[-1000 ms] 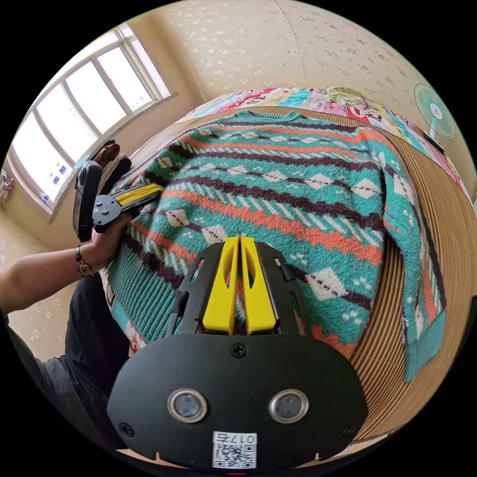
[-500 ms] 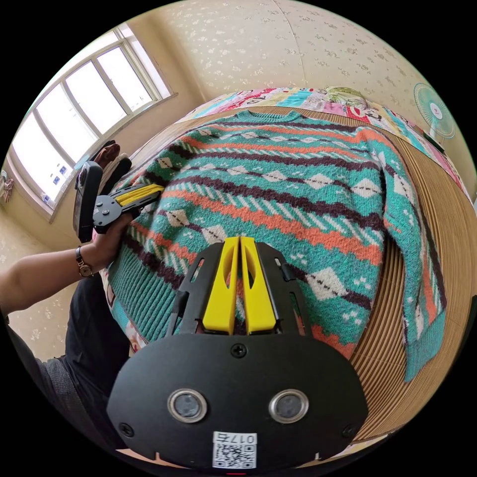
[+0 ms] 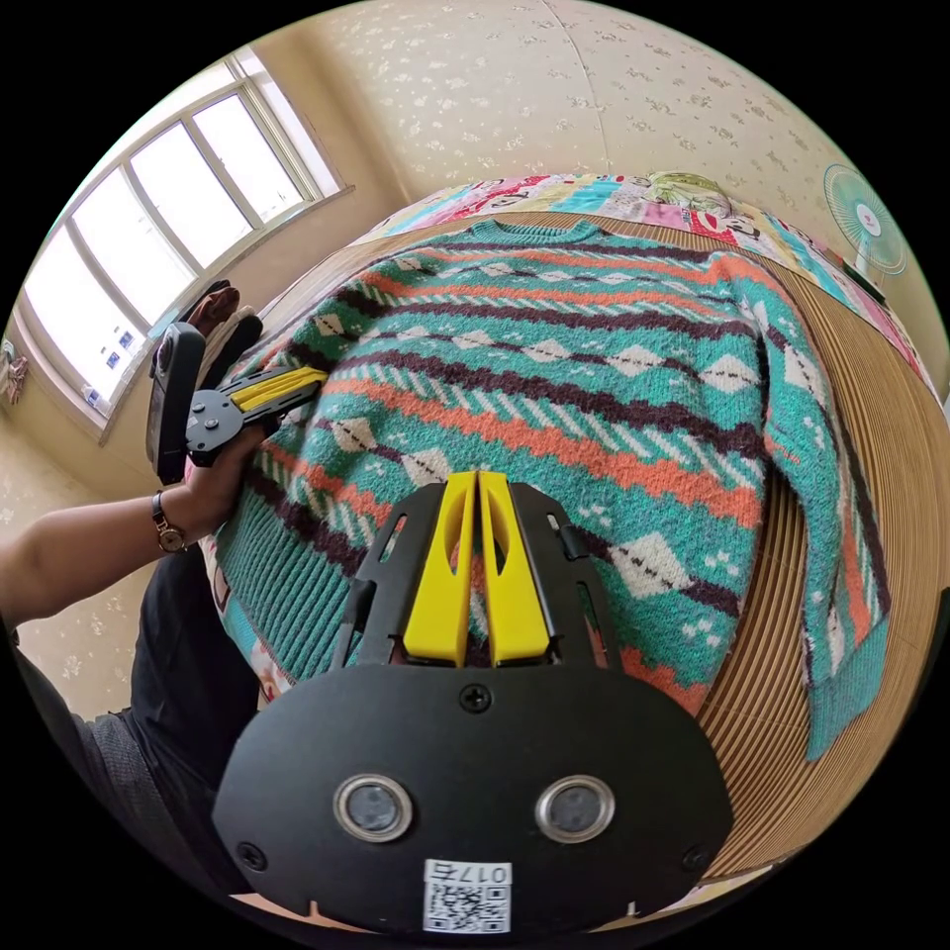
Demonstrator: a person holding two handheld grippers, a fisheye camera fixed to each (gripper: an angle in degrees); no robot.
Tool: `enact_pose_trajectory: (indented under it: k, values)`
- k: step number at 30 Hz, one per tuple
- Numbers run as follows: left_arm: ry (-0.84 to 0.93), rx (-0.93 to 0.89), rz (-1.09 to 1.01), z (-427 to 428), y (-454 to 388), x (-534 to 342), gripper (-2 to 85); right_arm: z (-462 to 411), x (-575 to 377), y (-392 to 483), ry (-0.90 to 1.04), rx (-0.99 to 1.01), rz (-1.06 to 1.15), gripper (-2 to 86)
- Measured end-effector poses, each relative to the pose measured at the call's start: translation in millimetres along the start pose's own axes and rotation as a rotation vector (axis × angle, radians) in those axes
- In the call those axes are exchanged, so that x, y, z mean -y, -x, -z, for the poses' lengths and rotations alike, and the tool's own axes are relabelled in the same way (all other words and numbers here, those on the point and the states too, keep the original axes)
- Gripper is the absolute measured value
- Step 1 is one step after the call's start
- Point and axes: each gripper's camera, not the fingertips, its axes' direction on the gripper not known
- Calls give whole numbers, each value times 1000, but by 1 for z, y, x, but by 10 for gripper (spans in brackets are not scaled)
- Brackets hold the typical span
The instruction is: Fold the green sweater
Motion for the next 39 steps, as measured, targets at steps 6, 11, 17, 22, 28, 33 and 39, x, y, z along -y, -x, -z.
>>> enact_pose_trajectory:
  k: [6, 11, 17, 22, 28, 33, 39]
  values:
    - [0, 6, -2, 2, -5, 2, -10, 0, 0, 1, 0, -1, 0, 5]
    - [0, 6, -2, 3, -7, 5, -10, 1, 0, 2, 0, -1, -1, 5]
    - [1, 8, -3, 3, -10, 8, -10, 3, 0, 3, 0, 0, -2, 5]
    - [1, 9, -3, 2, -12, 11, -10, 5, 0, 2, 1, 1, -2, 5]
    - [1, 11, -3, -1, -14, 15, -10, 9, 1, 0, 1, 4, -5, 5]
    - [1, 11, -3, -4, -14, 18, -10, 13, 2, -2, 1, 4, -5, 5]
    - [0, 48, -27, -12, -19, 22, -10, 17, 3, -4, -10, -16, 6, 4]
